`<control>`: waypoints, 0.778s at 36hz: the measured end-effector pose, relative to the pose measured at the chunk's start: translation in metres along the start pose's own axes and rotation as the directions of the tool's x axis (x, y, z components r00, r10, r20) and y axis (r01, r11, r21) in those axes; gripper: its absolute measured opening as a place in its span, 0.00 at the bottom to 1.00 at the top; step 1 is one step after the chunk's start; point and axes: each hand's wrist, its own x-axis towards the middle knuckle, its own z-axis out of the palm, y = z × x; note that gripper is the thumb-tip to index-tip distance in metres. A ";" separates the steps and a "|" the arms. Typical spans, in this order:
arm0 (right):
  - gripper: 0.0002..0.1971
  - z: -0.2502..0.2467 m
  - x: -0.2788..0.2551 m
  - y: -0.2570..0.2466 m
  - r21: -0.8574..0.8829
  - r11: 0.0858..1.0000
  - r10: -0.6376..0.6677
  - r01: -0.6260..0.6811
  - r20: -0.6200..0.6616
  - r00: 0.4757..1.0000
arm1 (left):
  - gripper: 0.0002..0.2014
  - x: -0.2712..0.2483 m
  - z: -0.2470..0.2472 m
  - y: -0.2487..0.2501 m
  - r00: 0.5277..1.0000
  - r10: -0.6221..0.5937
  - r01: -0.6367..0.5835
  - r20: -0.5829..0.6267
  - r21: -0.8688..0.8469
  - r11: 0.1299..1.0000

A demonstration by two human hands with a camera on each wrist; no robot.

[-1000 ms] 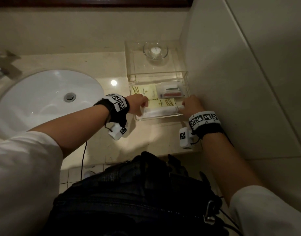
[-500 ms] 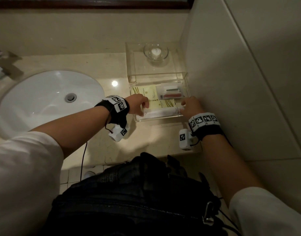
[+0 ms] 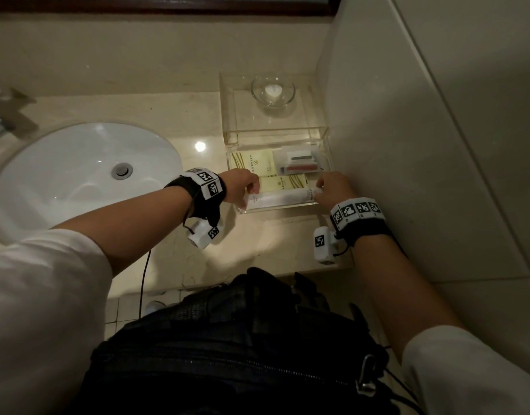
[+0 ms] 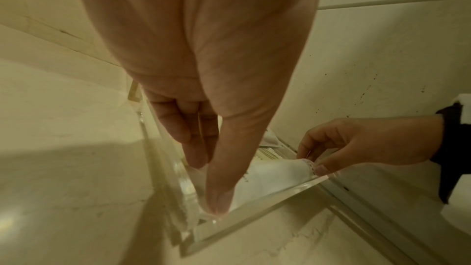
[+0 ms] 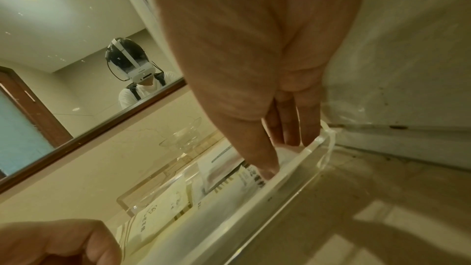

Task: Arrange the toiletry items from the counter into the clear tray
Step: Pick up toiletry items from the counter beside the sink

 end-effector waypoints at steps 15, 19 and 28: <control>0.13 -0.008 0.000 -0.002 0.052 0.997 -0.052 0.058 -0.104 0.993 | 0.17 0.002 -0.005 -0.004 0.996 0.007 -0.015 -0.092 -0.090 0.996; 0.10 -0.008 -0.002 -0.004 0.079 0.993 -0.078 0.090 -0.146 0.986 | 0.14 0.003 -0.006 -0.006 0.993 0.004 -0.018 -0.121 -0.114 0.993; 0.05 -0.013 -0.003 -0.017 0.205 0.954 -0.172 0.218 -0.221 0.960 | 0.09 -0.003 -0.012 -0.012 0.977 -0.097 0.031 -0.191 -0.322 0.946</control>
